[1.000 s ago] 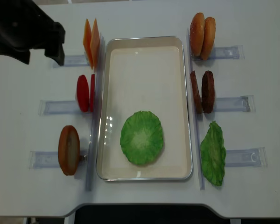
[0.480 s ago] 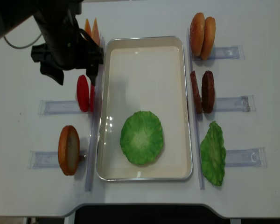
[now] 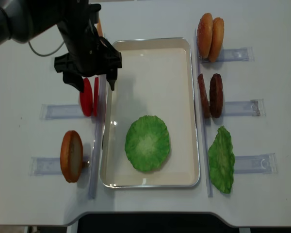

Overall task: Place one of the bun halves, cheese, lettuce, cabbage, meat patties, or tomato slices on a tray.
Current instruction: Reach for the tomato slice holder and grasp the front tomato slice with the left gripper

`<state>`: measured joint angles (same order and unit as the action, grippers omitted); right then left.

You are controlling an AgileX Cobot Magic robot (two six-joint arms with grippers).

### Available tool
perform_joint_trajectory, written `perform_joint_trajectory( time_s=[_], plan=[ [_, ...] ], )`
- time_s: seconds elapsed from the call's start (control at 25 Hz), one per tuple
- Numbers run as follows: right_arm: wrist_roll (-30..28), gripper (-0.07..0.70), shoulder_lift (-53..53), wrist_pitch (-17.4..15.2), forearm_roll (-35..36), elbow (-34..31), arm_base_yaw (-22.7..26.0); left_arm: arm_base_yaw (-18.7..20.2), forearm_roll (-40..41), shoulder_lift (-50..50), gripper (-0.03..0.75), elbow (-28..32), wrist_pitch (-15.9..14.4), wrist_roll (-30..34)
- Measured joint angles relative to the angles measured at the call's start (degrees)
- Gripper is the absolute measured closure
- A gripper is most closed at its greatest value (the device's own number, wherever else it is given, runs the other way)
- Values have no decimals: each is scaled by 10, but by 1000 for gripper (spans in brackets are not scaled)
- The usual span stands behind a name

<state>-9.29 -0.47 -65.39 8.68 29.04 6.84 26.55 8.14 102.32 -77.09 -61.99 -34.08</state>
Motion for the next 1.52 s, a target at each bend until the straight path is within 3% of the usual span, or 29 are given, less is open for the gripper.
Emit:
perform_joint_trajectory(
  time_s=[0.76,1.2,1.52],
  plan=[
    [0,155,0,0,0,0,0,0,-3,49,24,0,27,0],
    [0,155,0,0,0,0,0,0,6,52,176,-19,22,17],
    [0,155,0,0,0,0,0,0,20,72,199,-29,-11,31]
  ],
)
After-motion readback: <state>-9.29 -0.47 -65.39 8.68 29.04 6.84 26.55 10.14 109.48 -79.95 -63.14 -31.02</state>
